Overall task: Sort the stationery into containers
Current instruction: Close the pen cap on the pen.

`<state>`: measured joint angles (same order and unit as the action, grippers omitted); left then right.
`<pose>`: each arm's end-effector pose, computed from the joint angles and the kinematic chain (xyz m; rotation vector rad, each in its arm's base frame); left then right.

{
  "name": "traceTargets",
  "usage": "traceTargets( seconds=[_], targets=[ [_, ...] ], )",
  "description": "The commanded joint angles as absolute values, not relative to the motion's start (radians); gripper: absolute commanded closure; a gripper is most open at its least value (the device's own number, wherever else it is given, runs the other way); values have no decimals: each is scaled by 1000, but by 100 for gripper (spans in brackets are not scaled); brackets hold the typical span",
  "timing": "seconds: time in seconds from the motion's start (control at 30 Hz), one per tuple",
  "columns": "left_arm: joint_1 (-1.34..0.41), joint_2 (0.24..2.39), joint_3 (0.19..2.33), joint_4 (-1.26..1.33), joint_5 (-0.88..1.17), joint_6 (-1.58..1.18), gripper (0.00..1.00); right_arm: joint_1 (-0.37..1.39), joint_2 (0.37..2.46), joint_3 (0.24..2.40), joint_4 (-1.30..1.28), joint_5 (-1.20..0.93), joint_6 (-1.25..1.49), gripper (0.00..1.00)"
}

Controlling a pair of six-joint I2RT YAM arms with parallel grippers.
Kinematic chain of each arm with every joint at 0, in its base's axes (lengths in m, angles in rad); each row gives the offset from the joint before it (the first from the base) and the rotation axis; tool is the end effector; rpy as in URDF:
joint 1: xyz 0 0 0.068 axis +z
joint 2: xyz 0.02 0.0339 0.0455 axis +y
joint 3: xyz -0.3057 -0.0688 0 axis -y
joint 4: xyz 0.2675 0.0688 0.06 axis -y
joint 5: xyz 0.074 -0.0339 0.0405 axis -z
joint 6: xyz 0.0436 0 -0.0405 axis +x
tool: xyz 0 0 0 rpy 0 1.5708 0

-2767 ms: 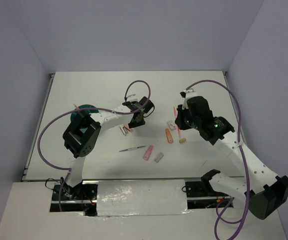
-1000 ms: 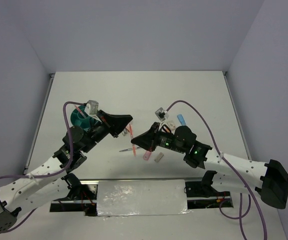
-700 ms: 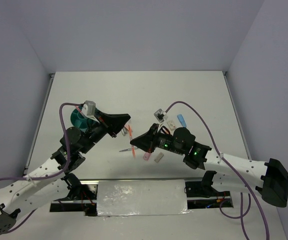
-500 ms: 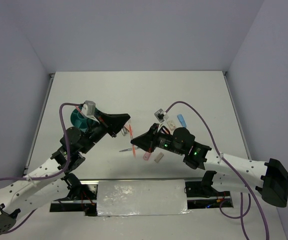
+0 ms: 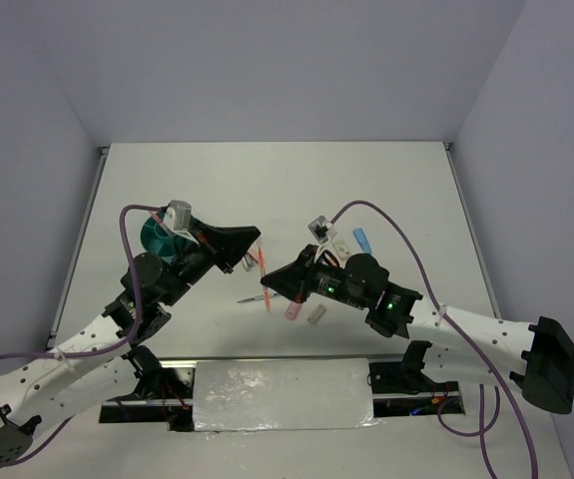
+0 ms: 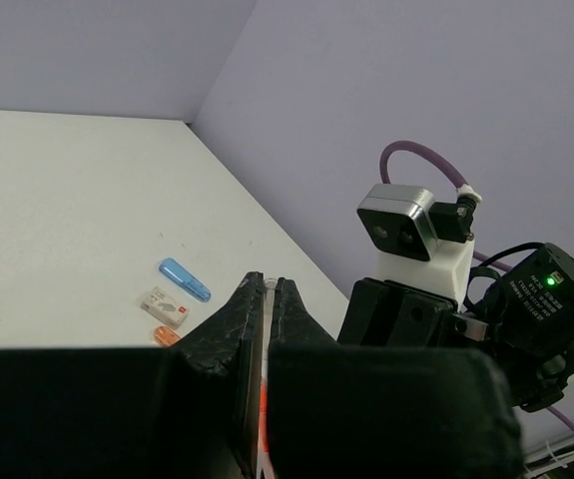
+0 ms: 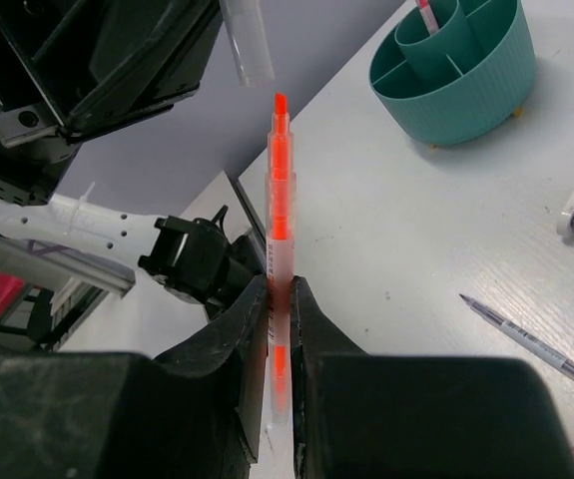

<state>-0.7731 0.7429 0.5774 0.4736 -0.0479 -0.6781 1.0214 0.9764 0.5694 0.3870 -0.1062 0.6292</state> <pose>0.1307 -0.1246 0.3710 0.0201 1.3612 -1.2104 0.1190 0.2033 0.3136 -0.4344 1.7144 1.3357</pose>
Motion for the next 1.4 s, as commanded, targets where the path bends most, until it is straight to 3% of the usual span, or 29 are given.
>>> traceTargets(
  seconds=[0.0,0.57,1.37],
  targets=[
    [-772,744,572,541,-60,-657,100,1031,950,615,405,-84,609,100],
    [-772,742,557,546,-46,-695,100,1029,959,669,374,-52,552,100],
    [-772,733,640,307,-66,-822,100,1017,1060,988,175,97,347,100]
  ],
)
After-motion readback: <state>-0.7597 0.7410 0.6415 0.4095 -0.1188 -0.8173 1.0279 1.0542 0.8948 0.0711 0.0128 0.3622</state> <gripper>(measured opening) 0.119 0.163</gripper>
